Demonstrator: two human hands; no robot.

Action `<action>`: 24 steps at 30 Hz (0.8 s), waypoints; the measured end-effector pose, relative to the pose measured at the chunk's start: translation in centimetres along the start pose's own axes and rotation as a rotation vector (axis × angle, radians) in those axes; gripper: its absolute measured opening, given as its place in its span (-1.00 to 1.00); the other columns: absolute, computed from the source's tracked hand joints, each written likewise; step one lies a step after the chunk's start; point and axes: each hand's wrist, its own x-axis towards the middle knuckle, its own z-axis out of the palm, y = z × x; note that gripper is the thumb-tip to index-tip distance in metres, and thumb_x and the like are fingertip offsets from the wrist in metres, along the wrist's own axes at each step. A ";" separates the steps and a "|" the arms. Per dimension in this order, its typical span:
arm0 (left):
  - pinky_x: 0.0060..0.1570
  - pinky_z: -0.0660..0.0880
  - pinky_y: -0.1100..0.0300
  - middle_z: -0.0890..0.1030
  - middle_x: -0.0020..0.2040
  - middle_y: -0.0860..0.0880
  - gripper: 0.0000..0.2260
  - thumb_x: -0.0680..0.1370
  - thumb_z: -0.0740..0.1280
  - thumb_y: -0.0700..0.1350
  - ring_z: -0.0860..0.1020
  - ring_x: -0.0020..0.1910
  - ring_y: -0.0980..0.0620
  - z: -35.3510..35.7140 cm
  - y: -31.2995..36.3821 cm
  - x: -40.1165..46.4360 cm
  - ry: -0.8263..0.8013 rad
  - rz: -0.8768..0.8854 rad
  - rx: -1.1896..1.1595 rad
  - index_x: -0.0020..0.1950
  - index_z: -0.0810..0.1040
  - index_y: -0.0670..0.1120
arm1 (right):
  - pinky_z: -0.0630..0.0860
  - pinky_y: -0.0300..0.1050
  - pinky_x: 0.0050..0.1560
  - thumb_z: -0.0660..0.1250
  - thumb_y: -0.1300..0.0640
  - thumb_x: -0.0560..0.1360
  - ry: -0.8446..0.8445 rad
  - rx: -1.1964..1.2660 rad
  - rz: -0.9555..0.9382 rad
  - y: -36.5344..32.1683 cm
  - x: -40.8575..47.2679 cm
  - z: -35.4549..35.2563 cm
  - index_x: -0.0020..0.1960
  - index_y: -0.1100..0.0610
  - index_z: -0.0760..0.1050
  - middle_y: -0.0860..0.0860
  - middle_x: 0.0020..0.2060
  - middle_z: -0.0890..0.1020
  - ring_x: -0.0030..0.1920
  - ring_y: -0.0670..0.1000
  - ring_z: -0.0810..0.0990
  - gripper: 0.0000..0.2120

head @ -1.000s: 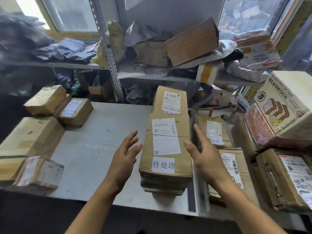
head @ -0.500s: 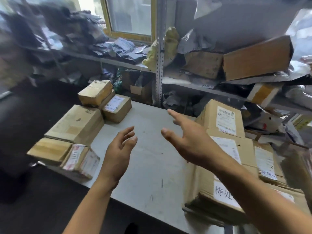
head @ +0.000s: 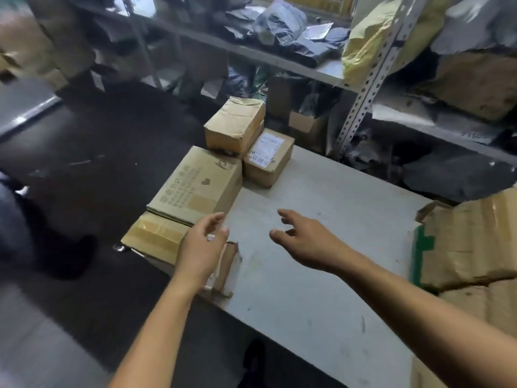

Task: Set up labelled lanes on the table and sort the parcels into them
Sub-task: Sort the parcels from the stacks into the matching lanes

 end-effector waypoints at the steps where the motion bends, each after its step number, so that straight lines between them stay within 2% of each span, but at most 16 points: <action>1: 0.04 0.43 0.27 0.56 0.17 0.17 -0.75 0.59 0.35 -0.06 0.51 0.14 0.23 -0.2 -1.0 0.2 -0.003 -0.015 0.091 0.24 0.51 0.16 | 0.42 -0.06 0.31 0.21 -0.22 0.58 -0.042 -0.011 0.012 -0.2 0.9 1.6 0.59 -0.05 0.14 -0.01 0.51 0.39 0.39 0.01 0.48 -0.36; 2: 0.06 0.43 0.26 0.54 0.22 0.15 -0.72 0.58 0.35 -0.03 0.49 0.15 0.22 -0.2 -2.1 0.2 -0.021 -0.020 0.201 0.29 0.49 0.15 | 0.41 -0.06 0.31 0.21 -0.21 0.59 -0.080 -0.028 0.025 -0.3 1.6 3.2 0.59 -0.03 0.14 0.01 0.51 0.38 0.40 0.03 0.47 -0.36; 5: 0.32 0.37 0.09 0.39 0.41 0.06 -0.57 0.57 0.34 0.05 0.36 0.37 0.05 0.8 -4.7 -0.9 -0.119 0.076 0.557 0.43 0.41 0.02 | 0.42 -0.03 0.31 0.20 -0.20 0.61 -0.154 -0.055 0.062 -0.3 3.0 7.0 0.59 0.01 0.13 0.03 0.50 0.39 0.39 0.06 0.47 -0.36; 7: 0.35 0.34 0.07 0.31 0.46 0.04 -0.52 0.56 0.34 0.06 0.29 0.43 0.01 1.5 -5.7 -1.6 -0.107 0.163 0.742 0.46 0.35 0.01 | 0.41 -0.03 0.32 0.19 -0.18 0.61 -0.185 -0.047 0.086 -0.2 3.4 8.4 0.60 0.03 0.14 0.04 0.50 0.39 0.39 0.07 0.47 -0.36; 9: 0.42 0.28 0.04 0.26 0.51 0.00 -0.46 0.57 0.33 0.07 0.23 0.49 0.00 2.0 -6.2 -1.9 -0.068 0.171 0.817 0.51 0.27 0.01 | 0.41 -0.04 0.33 0.20 -0.16 0.61 -0.194 -0.024 0.103 -0.1 3.6 9.3 0.60 0.03 0.14 0.05 0.50 0.39 0.39 0.07 0.47 -0.37; 11: 0.45 0.26 0.00 0.23 0.54 -0.04 -0.42 0.58 0.34 0.08 0.19 0.52 -0.02 2.3 -6.6 -1.8 -0.049 0.166 0.810 0.54 0.24 -0.04 | 0.42 -0.03 0.34 0.21 -0.13 0.61 -0.189 0.017 0.112 0.0 3.7 9.7 0.60 0.03 0.14 0.05 0.49 0.40 0.39 0.07 0.47 -0.38; 14: 0.35 0.39 -0.02 0.22 0.53 -0.11 -0.35 0.53 0.40 0.09 0.14 0.48 -0.08 2.3 -6.5 -1.7 -0.016 0.149 0.761 0.54 0.24 -0.08 | 0.43 -0.04 0.32 0.22 -0.10 0.61 -0.187 0.084 0.117 -0.1 3.7 10.2 0.59 0.03 0.16 0.05 0.47 0.43 0.37 0.07 0.49 -0.40; 17: 0.41 0.27 0.03 0.21 0.56 -0.07 -0.21 0.51 0.42 0.13 0.13 0.49 -0.07 2.0 -6.2 -1.4 -0.037 0.112 0.625 0.60 0.11 -0.08 | 0.40 -0.10 0.30 0.23 -0.11 0.60 -0.190 0.165 0.126 -0.1 3.6 10.6 0.58 0.02 0.21 0.04 0.44 0.46 0.39 0.05 0.48 -0.41; 19: 0.38 0.28 0.06 0.30 0.52 -0.01 -0.21 0.51 0.43 0.09 0.20 0.46 -0.04 1.5 -6.3 -0.9 -0.063 0.073 0.510 0.61 0.10 -0.06 | 0.40 -0.13 0.29 0.23 -0.11 0.60 -0.179 0.238 0.133 0.1 3.4 10.8 0.56 0.01 0.26 0.02 0.41 0.50 0.37 0.03 0.49 -0.43; 22: 0.39 0.34 0.08 0.37 0.48 0.00 -0.30 0.53 0.39 -0.13 0.35 0.42 0.03 0.7 -6.6 -0.5 -0.066 -0.086 0.310 0.60 0.15 0.03 | 0.50 0.04 0.32 0.23 -0.04 0.61 -0.162 0.369 0.151 0.4 3.3 11.2 0.53 -0.03 0.30 0.00 0.36 0.54 0.29 -0.01 0.55 -0.50; 23: 0.33 0.43 0.13 0.41 0.45 0.00 -0.33 0.53 0.36 -0.19 0.44 0.35 0.09 0.6 -6.7 -0.6 -0.069 -0.135 0.246 0.59 0.18 0.04 | 0.52 0.06 0.29 0.23 -0.02 0.61 -0.155 0.405 0.158 0.5 3.3 11.3 0.53 -0.04 0.29 0.00 0.35 0.55 0.28 -0.01 0.56 -0.51; 24: 0.17 0.52 0.27 0.48 0.39 0.02 -0.37 0.54 0.34 -0.23 0.52 0.22 0.23 0.5 -6.8 -0.7 -0.075 -0.163 0.198 0.57 0.24 0.04 | 0.55 0.04 0.26 0.24 -0.01 0.62 -0.147 0.430 0.167 0.6 3.3 11.4 0.53 -0.05 0.27 0.00 0.35 0.55 0.27 -0.01 0.56 -0.50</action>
